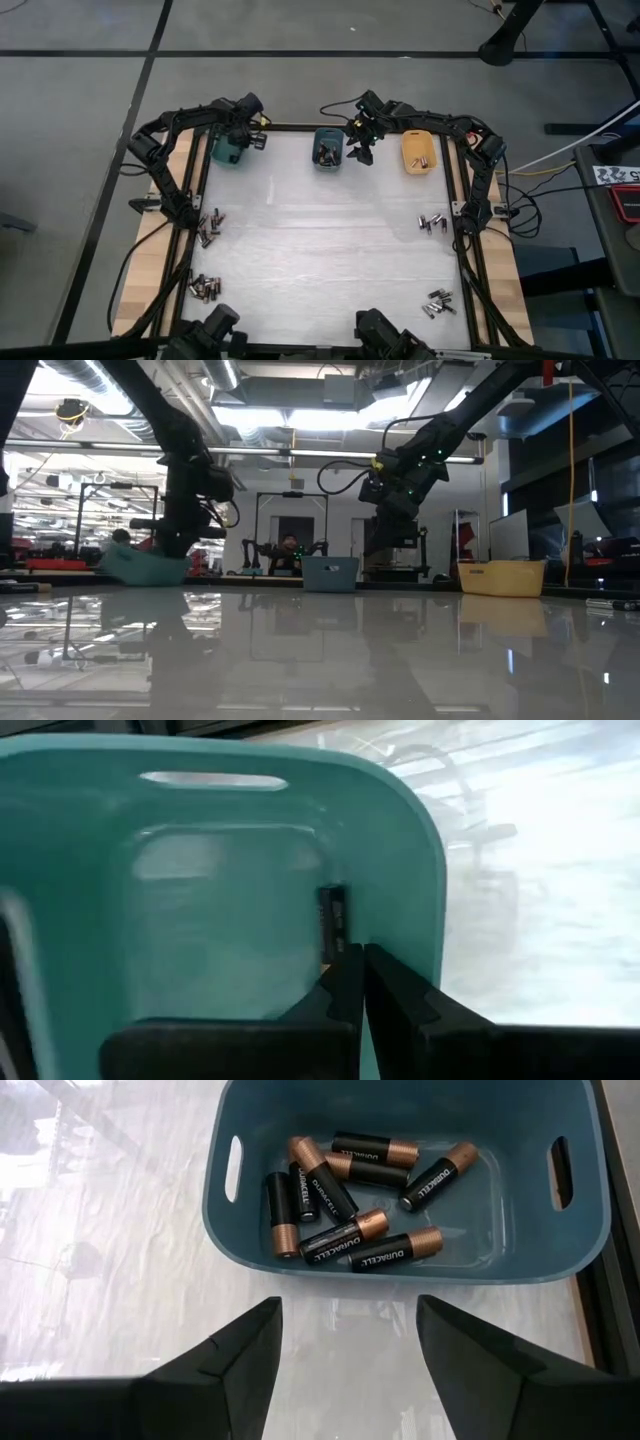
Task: Sort batteries
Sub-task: Put the brown battery into the blue bin
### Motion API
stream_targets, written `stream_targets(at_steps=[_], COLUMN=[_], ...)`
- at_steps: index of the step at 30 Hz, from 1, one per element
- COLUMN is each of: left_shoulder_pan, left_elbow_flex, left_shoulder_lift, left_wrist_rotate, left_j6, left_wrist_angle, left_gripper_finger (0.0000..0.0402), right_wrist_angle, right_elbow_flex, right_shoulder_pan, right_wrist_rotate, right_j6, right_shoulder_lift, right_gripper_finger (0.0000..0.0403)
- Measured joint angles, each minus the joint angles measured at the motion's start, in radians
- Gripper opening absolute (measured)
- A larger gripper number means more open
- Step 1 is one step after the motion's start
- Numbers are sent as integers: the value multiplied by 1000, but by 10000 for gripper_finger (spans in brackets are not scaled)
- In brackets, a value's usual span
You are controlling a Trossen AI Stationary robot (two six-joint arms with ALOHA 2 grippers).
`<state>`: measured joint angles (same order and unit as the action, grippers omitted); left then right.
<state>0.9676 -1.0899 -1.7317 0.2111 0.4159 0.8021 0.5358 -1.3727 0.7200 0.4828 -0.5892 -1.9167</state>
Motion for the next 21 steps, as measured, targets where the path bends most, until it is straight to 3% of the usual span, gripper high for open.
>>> stream_targets(at_steps=[15,21], left_shoulder_pan=[0,-10], left_elbow_flex=[-145,-201], left_shoulder_lift=[1,44], left_wrist_rotate=[-28,-16], left_j6=[-23,-86], left_wrist_angle=[5,116], left_gripper_finger=[1,1], right_wrist_angle=[-2,0], right_elbow_flex=[0,0], right_shoulder_pan=[0,0], right_wrist_rotate=[0,0], right_j6=[0,-23], right_shoulder_lift=[0,0], right_gripper_finger=[234,234])
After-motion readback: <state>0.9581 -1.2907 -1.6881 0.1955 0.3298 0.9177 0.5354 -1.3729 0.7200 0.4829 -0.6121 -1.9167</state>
